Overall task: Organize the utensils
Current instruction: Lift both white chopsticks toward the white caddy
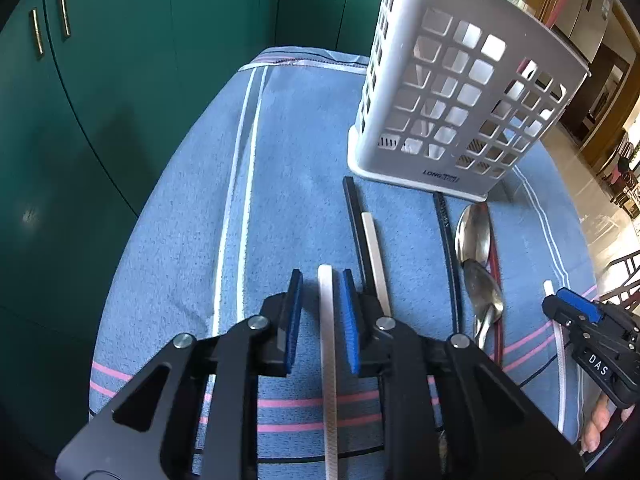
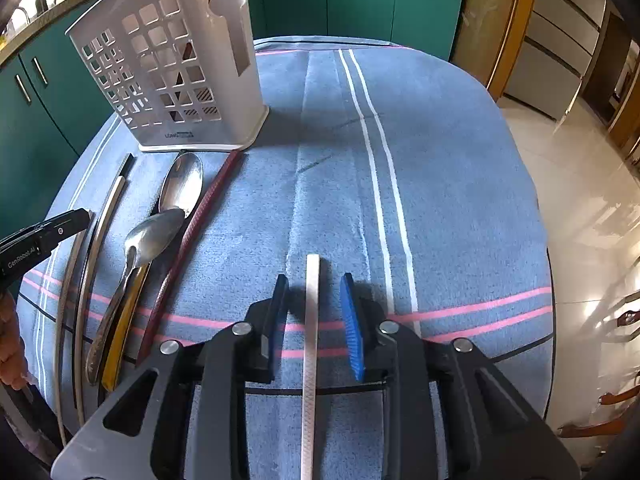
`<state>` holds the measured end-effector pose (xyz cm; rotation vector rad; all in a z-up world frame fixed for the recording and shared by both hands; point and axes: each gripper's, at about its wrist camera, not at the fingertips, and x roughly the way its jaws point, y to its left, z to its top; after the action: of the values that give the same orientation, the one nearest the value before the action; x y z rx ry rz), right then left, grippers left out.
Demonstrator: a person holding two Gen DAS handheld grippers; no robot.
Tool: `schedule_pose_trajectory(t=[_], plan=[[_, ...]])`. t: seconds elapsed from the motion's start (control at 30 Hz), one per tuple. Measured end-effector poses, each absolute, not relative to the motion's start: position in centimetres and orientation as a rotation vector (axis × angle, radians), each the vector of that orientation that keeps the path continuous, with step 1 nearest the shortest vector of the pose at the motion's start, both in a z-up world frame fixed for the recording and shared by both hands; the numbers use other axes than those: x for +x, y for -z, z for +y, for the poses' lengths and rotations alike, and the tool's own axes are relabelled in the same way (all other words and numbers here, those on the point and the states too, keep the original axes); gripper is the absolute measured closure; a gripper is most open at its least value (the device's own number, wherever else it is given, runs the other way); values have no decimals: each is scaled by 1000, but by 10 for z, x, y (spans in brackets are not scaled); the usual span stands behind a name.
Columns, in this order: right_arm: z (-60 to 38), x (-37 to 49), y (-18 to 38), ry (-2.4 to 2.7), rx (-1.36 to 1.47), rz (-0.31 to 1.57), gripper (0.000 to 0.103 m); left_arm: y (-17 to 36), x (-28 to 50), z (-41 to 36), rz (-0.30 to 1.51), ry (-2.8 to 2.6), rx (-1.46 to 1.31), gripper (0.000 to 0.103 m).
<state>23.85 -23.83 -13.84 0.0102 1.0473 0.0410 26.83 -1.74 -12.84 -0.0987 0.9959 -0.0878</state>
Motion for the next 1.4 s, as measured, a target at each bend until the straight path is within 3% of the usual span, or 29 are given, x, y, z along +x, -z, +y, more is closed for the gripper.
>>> schedule_pose_trajectory(t=[0.17, 0.67, 0.9, 1.27, 1.4], plan=[[-234, 242, 139, -29, -36, 1044, 70, 129, 268, -20, 996, 86, -74, 82], [-225, 239, 140, -19, -119, 1021, 69, 131, 263, -28, 984, 57, 21, 82], [-217, 236, 138, -60, -131, 1030, 88, 130, 265, -28, 992, 62, 32, 82], [-211, 233, 136, -79, -112, 1034, 93, 131, 265, -29, 990, 61, 40, 82], [-217, 232, 134, -95, -99, 1031, 96, 130, 266, -27, 996, 60, 28, 96]])
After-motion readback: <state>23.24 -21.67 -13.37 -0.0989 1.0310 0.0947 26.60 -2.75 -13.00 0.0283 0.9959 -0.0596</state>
